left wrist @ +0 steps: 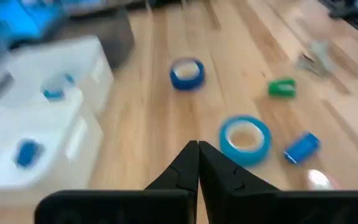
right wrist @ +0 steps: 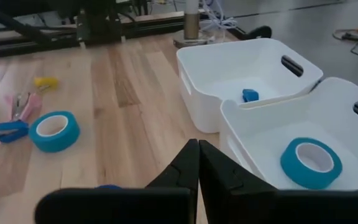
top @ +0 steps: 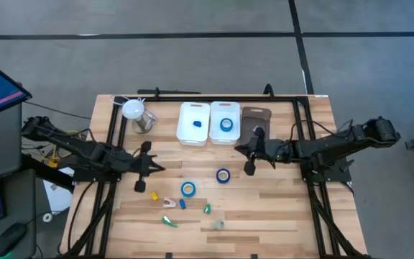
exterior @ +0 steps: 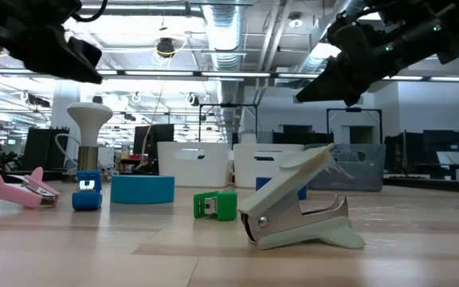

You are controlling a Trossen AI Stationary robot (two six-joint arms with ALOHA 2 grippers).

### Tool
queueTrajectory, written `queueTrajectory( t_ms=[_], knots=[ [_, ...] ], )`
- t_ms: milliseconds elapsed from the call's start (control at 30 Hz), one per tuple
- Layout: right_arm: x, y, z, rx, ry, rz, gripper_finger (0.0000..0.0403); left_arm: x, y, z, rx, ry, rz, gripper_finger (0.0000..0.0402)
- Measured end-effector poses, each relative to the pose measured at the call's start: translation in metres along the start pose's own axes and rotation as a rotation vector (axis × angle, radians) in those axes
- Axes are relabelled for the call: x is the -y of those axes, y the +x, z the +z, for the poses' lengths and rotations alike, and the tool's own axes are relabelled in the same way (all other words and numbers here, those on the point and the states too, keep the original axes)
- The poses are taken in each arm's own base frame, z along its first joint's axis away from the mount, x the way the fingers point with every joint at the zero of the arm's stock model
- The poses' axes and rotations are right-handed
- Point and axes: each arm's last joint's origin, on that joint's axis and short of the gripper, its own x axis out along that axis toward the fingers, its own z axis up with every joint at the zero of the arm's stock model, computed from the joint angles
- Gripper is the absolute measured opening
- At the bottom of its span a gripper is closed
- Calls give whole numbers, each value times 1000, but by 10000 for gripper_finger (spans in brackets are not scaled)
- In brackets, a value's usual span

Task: Pick and place Stapler, Stapler remover, tape
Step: Put the yellow stapler into the left white bin

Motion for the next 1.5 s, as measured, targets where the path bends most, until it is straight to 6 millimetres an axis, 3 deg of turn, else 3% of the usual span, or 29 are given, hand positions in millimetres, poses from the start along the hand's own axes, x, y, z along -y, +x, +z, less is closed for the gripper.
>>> queueTrajectory(
  t_ms=[267,567,800,1100,1500],
  knots=[
    [2,1,0,2,15,-16,0,11,-11,14,-9,48,-451,3],
    [8,3,1,1,76,-36,0,16,3,-6,-227,238,-451,3],
    [9,3,1,-2,82,-38,0,19,14,-12,-309,225,-423,8],
    [9,3,1,-5,81,-39,0,27,29,-24,-442,198,-527,74],
    [9,3,1,-7,80,-39,0,31,40,-31,-516,168,-520,171]
  ],
)
